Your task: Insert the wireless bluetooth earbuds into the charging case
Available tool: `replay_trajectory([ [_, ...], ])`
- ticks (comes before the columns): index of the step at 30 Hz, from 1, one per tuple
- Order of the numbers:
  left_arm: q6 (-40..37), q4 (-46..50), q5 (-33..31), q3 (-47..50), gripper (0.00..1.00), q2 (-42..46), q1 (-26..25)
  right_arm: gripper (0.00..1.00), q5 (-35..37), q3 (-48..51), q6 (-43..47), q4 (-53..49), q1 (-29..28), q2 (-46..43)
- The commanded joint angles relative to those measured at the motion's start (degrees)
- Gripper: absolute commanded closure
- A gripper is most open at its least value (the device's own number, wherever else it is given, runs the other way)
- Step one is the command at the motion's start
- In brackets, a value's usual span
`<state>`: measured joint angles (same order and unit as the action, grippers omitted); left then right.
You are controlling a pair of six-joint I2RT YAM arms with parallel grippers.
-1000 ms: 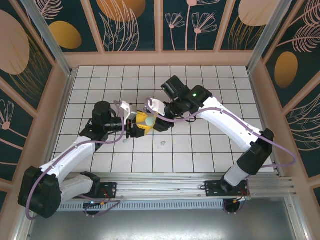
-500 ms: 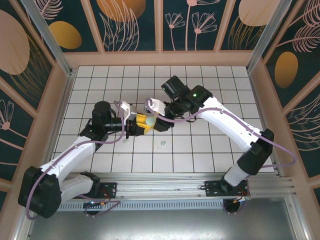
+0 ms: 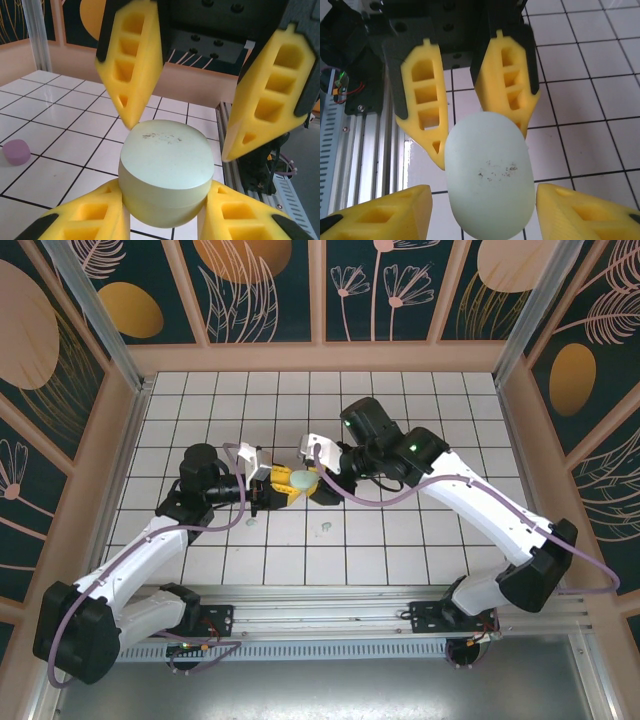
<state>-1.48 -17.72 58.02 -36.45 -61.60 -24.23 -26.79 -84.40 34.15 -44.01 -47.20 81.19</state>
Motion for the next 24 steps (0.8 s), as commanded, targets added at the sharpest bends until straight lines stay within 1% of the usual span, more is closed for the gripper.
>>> replay_trajectory([
  [1, -0.3, -0.4, 0.4, -0.6, 0.80, 0.5, -0.2, 0.43, 0.5, 0.8, -0.5, 3.5, 0.4, -0.7],
  [15, -0.4, -0.1, 0.5, -1.0, 0.80, 0.5, -0.2, 0.41, -2.4, 0.6, 0.0, 2.9, 0.5, 0.7],
  [24, -0.5, -0.1, 0.6, -1.1, 0.80, 0.3, -0.2, 0.39, -1.7, 0.5, 0.3, 1.6, 0.7, 2.2],
])
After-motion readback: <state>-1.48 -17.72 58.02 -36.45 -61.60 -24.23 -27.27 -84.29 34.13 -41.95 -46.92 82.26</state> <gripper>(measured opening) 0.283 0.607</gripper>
